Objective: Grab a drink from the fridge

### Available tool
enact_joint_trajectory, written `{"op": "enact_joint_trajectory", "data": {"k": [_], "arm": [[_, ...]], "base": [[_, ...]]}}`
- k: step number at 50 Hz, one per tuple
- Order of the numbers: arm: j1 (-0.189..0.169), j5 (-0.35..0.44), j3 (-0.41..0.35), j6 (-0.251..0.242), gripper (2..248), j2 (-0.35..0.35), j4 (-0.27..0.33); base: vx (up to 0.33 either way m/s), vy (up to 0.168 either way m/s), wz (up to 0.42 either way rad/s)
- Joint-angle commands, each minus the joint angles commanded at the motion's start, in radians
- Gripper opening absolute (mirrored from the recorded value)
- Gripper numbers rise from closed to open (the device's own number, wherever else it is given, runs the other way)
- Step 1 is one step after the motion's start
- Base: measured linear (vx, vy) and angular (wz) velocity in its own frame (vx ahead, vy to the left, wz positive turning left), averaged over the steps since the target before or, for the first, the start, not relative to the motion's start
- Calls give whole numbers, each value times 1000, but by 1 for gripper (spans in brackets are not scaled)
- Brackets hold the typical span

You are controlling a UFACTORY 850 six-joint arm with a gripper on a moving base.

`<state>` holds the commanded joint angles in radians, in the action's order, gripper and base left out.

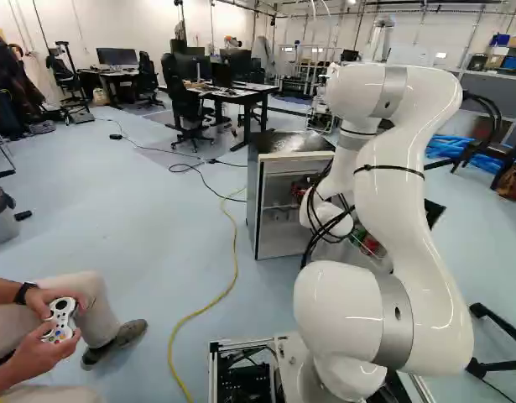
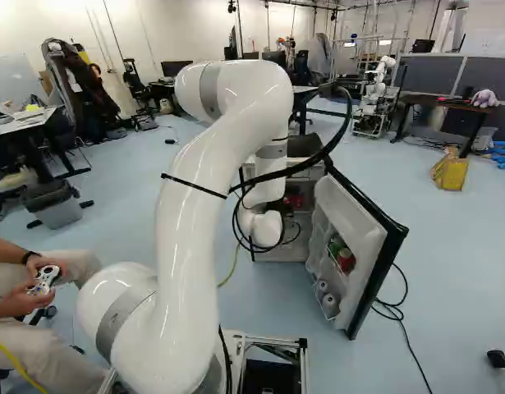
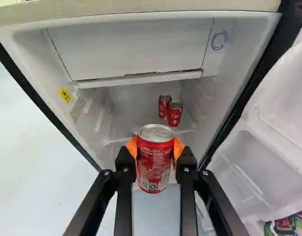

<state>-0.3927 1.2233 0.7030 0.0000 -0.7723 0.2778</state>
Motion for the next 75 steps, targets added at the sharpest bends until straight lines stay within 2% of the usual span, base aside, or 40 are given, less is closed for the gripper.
{"op": "enact_joint_trajectory", "data": {"k": [21,75], "arm": [[-1,0,-49,0,91,79,0],[0,-7,-108,0,91,243,0]], "base": [[0,0,0],[0,0,0]]}}
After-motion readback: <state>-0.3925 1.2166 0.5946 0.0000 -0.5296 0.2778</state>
